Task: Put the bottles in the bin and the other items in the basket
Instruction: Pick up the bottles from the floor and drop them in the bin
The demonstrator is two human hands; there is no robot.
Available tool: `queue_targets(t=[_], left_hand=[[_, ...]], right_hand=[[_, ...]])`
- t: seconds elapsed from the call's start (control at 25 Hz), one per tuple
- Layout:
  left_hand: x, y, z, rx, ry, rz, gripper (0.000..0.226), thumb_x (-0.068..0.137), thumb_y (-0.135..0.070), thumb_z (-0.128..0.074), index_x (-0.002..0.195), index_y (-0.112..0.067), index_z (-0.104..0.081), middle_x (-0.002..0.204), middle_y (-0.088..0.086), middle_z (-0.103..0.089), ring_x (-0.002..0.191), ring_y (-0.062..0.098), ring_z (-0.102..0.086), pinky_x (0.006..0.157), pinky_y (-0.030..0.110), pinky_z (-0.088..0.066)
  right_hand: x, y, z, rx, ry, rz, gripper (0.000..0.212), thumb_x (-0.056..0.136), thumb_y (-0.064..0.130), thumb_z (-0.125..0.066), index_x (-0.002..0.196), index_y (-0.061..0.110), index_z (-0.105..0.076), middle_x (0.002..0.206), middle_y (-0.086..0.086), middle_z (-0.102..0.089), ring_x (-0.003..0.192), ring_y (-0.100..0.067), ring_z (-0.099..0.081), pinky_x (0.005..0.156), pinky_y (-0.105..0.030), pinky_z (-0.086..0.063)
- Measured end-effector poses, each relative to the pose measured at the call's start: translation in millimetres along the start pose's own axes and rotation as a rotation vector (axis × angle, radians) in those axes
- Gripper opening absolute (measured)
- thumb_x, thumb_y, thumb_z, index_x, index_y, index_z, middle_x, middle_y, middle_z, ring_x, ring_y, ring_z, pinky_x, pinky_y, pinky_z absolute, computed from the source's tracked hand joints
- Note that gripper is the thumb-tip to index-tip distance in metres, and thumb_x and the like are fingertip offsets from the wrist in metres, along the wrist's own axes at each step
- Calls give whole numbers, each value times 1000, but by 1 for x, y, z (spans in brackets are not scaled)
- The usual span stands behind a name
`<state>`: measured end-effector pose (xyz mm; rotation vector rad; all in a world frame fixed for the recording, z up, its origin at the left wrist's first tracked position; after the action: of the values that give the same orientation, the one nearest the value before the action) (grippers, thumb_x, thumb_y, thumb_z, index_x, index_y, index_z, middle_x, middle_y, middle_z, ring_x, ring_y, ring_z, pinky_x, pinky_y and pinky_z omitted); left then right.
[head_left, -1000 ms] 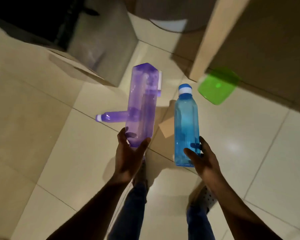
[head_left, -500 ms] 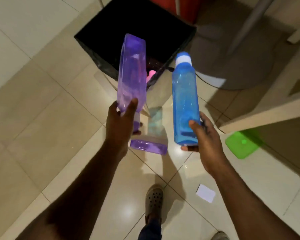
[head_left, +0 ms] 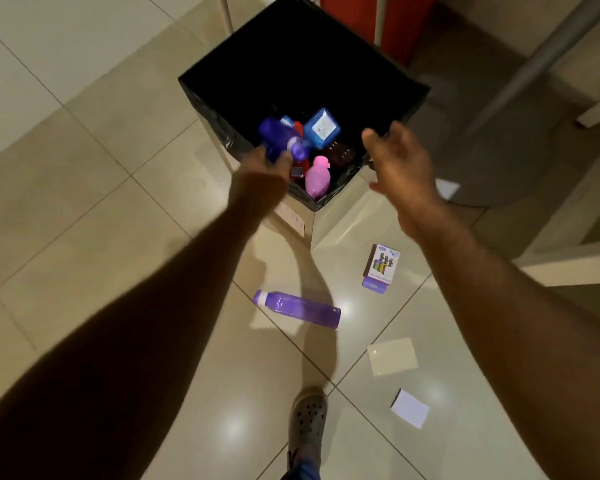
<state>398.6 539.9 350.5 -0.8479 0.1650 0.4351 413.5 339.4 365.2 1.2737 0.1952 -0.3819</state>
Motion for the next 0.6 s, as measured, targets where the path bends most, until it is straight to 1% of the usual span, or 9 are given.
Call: queue_targets(t=[0.04, 0.08, 0.2, 0.28, 0.32, 0.4, 0.48, 0.52, 0.6], left_hand=[[-18, 15, -11, 50, -4, -65, 40, 97, -37, -49, 124, -9, -57, 109, 13, -66, 109, 31, -60, 79, 25, -40], [-37, 31, -23, 74, -1, -85, 41, 96, -35, -51, 129, -11, -55, 115, 12, -67, 111, 29, -61, 83, 24, -40], [-99, 85, -58, 69, 108, -109, 41, 94, -29, -57, 133, -14, -56, 127, 8, -65, 114, 22, -62, 91, 19, -36], [-136, 117, -79, 94, 194, -105, 38, 93, -23, -59, 130, -13, -58, 125, 6, -66, 113, 24, -63, 92, 18, -37], [-150, 128, -86, 131, 218, -106, 39, 92, -21, -60, 130, -12, -58, 126, 6, -65, 114, 25, -62, 92, 18, -36], [-159, 135, -88, 209, 193, -200, 45, 91, -21, -60, 134, -8, -53, 134, 9, -59, 122, 28, -57, 101, 26, -36], [-132, 122, -85, 260, 85, -345, 57, 93, -31, -55, 143, -6, -41, 148, 14, -44, 135, 30, -43, 111, 41, -35], [-108, 110, -82, 295, 23, -418, 64, 94, -38, -51, 146, -6, -34, 153, 16, -35, 141, 31, -34, 114, 45, -31], [-55, 83, -77, 399, -100, -581, 74, 94, -52, -42, 149, -5, -25, 157, 20, -23, 145, 34, -22, 116, 49, -23]], right_hand=[[-11, -19, 0, -29, -28, 1, 69, 83, 57, -61, 142, 26, -46, 129, 11, -56, 115, -14, -60, 99, -47, -51], [-23, -42, 1, -59, -41, -17, 59, 85, 54, -61, 136, 25, -53, 122, 13, -58, 110, -14, -62, 98, -48, -52], [-67, -119, 4, -136, -72, -114, 28, 91, 38, -63, 112, 21, -70, 105, 4, -71, 97, -18, -67, 95, -46, -53], [-104, -171, 5, -153, -48, -211, 11, 90, 24, -64, 96, 22, -73, 92, 0, -72, 86, -20, -67, 88, -37, -55], [-124, -194, 6, -192, -18, -234, 11, 89, 19, -64, 90, 27, -72, 86, 3, -72, 80, -16, -67, 83, -26, -54], [-159, -233, 6, -319, 62, -251, 18, 90, 19, -63, 82, 34, -68, 75, 14, -69, 71, 2, -64, 69, -1, -41], [-182, -268, 4, -447, 185, -256, 15, 94, 25, -59, 82, 29, -67, 70, 17, -65, 68, 10, -61, 64, 3, -37], [-188, -281, 2, -503, 251, -253, 16, 96, 28, -57, 85, 22, -68, 73, 13, -66, 67, 5, -61, 64, 1, -38], [-190, -299, -3, -620, 328, -242, 31, 99, 36, -48, 92, 15, -69, 81, 1, -70, 70, -7, -63, 66, -6, -44]])
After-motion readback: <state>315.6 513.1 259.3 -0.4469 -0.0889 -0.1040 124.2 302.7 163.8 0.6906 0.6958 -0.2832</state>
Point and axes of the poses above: each hand's wrist, its own x-axis towards the middle knuckle, its own z-axis out of the back of the hand, y = z × x, the point moved 2 cm from there along x, towards the middle knuckle
